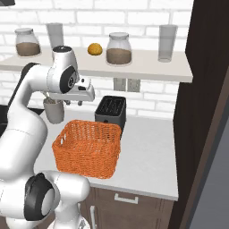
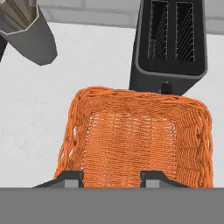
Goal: Open the cabinet, pick up the bread from the cabinet and place it in the basket. Then move the basket to the dining counter.
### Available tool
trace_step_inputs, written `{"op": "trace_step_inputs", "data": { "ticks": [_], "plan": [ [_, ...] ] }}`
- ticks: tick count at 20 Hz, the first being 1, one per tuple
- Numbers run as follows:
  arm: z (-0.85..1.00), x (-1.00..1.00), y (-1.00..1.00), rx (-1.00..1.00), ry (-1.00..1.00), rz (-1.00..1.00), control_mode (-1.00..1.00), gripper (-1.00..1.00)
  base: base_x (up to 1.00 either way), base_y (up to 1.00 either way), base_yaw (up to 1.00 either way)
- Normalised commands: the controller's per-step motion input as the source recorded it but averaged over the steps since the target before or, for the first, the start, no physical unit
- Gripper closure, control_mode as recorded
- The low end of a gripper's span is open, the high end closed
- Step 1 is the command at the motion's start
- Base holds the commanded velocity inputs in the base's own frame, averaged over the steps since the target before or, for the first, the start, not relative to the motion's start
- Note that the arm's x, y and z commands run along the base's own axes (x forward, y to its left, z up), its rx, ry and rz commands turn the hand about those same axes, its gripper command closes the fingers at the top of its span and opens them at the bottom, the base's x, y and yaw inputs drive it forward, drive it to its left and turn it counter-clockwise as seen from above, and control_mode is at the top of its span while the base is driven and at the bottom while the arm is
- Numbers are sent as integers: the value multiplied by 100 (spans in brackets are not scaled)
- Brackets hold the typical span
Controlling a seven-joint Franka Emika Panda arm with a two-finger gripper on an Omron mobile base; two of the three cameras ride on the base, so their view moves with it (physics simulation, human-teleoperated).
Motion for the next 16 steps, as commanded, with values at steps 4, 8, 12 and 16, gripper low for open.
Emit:
{"op": "trace_step_inputs", "data": {
  "ticks": [4,8,12,16],
  "plan": [
    [37,-9,-7,2,-6,0,-100,-100,0,0,0],
    [86,-42,1,0,-27,0,-100,-100,0,0,0],
    [100,-34,15,0,-32,-3,-100,-100,0,0,0],
    [98,-1,18,0,-19,-4,-100,-100,0,0,0]
  ]
}}
